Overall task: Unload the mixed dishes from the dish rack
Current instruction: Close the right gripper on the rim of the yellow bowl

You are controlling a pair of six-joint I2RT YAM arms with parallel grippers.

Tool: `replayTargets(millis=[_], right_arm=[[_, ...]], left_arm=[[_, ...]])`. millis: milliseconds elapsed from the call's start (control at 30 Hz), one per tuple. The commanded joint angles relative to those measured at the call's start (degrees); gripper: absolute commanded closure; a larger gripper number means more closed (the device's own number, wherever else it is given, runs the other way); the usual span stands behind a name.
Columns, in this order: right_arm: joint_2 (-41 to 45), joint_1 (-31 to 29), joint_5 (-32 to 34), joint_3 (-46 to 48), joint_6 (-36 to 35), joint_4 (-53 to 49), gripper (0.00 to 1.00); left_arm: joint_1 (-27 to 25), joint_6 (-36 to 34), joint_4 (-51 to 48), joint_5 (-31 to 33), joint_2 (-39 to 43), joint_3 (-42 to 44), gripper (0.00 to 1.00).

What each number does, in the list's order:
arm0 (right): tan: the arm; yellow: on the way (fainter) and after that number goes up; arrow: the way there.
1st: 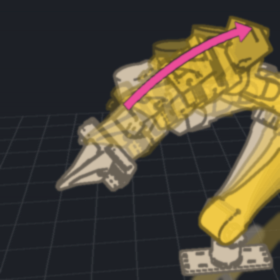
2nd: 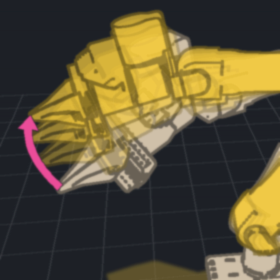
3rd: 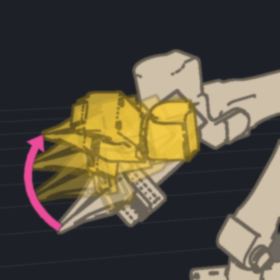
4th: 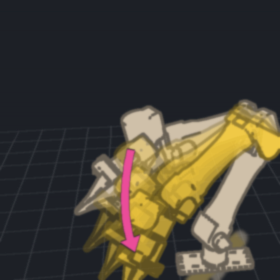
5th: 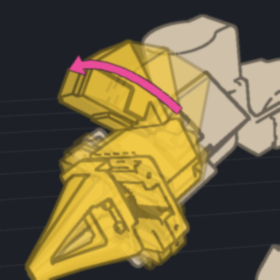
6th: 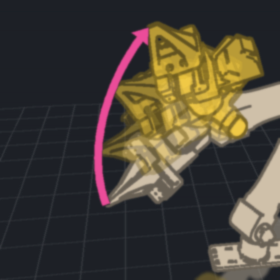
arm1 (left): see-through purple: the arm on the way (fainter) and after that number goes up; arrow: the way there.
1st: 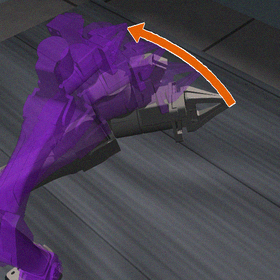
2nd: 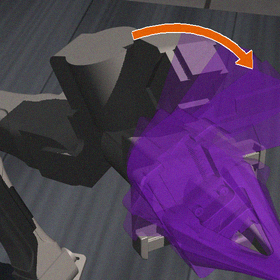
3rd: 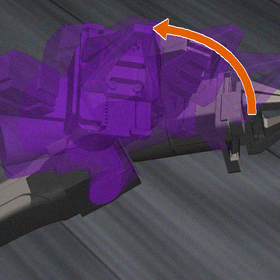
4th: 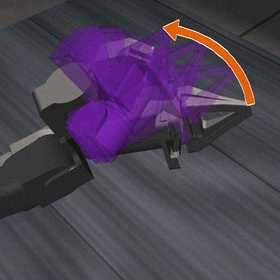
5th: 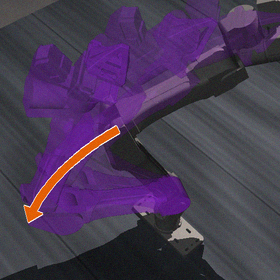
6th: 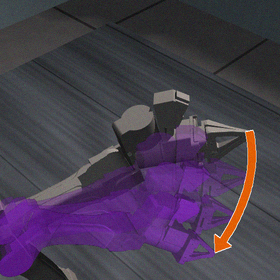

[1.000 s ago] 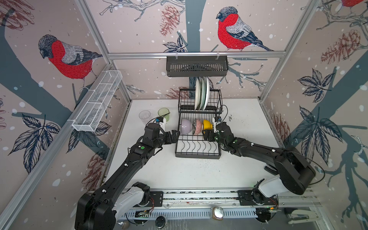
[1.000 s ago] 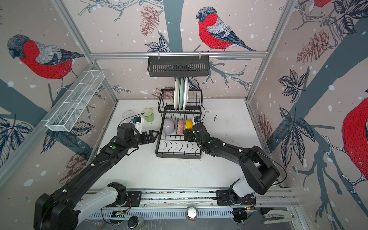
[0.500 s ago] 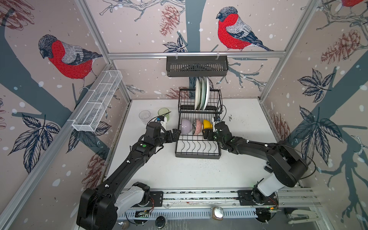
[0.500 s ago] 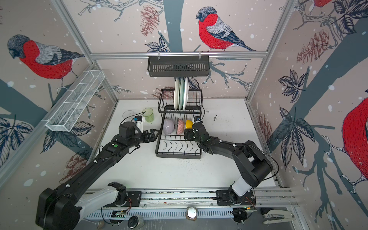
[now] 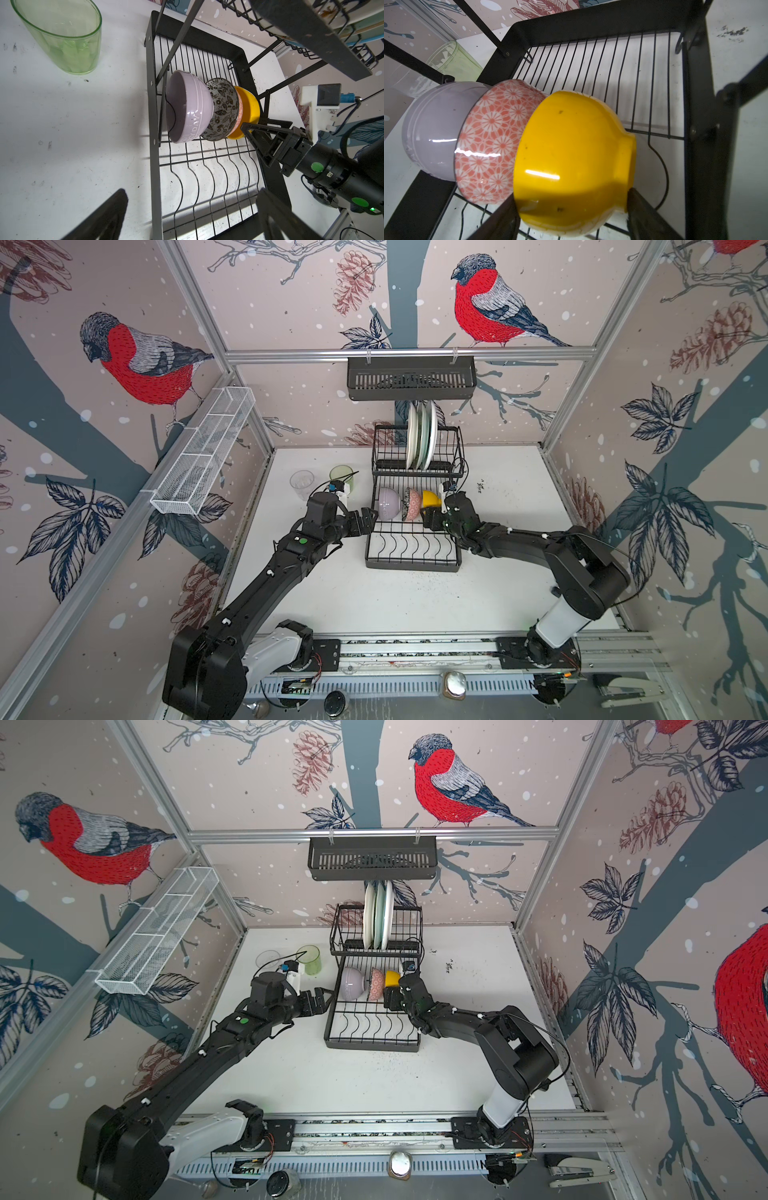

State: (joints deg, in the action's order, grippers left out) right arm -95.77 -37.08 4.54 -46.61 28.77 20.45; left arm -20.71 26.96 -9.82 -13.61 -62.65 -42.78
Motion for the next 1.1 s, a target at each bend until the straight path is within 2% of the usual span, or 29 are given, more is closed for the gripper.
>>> replayTargets(millis=[0,167,433,800,1067], right_arm=[[-0.6,-0.1,0.6,-0.7,-0.5,1.0,0.26],[-0.8,-0.2,1.5,-1.1,-0.6,0.6,0.34],[-0.2,-1.1,3.3,-1.1,-1.2,0.7,0.42],[1.2,-4.5,11.8,-1.8,-4.5,-1.3,0.46],[3.9,-4.6,11.0,0.5,-4.2,0.1,0.46]], left_arm=[[0.0,-0.7,0.2,0.4,0.2,-0.3,0.03],[0.0,-0.9,0.2,0.4,-0.2,-0.2,0.03],[0.0,-1.1,0.2,0.0,-0.8,-0.6,0.03],[0.0,-0.7,0.0,-0.3,0.2,-0.6,0.03],[0.0,-0.4,0.7,-1.5,-0.1,-0.8,0.03]])
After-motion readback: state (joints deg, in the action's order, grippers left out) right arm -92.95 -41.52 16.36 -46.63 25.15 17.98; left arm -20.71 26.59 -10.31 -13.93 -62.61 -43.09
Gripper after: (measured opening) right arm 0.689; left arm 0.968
